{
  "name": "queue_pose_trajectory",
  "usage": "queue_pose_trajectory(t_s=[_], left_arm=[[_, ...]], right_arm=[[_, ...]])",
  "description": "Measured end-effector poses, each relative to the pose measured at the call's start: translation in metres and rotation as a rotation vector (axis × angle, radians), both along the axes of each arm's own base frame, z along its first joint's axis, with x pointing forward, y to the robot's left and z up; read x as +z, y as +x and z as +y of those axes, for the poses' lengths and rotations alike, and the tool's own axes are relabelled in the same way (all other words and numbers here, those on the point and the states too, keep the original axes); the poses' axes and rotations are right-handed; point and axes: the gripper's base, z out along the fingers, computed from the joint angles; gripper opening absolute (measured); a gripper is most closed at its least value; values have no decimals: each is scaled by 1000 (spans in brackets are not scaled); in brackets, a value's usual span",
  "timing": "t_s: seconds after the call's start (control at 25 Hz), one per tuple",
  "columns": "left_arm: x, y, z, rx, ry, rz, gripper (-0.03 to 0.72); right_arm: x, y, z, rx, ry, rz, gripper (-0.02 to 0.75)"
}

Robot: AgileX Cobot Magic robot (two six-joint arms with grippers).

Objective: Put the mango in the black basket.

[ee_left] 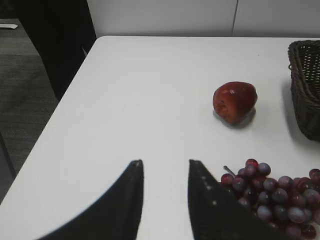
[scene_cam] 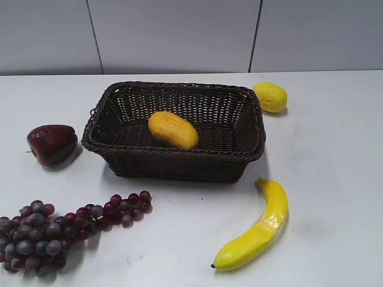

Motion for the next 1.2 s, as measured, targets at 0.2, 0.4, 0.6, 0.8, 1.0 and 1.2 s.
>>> queue_pose_trajectory(t_s=[0.2,0.4,0.6,0.8,1.0,1.2], left_arm=[[0,0,0,0,0,0,240],[0,0,0,0,0,0,240],[0,0,0,0,0,0,240],[0,0,0,0,0,0,240],[0,0,0,0,0,0,240],[0,0,0,0,0,0,240]], right_arm=[[0,-11,-2,0,14,-68,589],[0,-12,-2,0,14,-73,589],[0,-12,-2,0,14,-73,589],[0,-12,-2,0,14,-73,589],[0,-12,-2,0,14,-73,588],[0,-11,-2,-17,14,-73,588]])
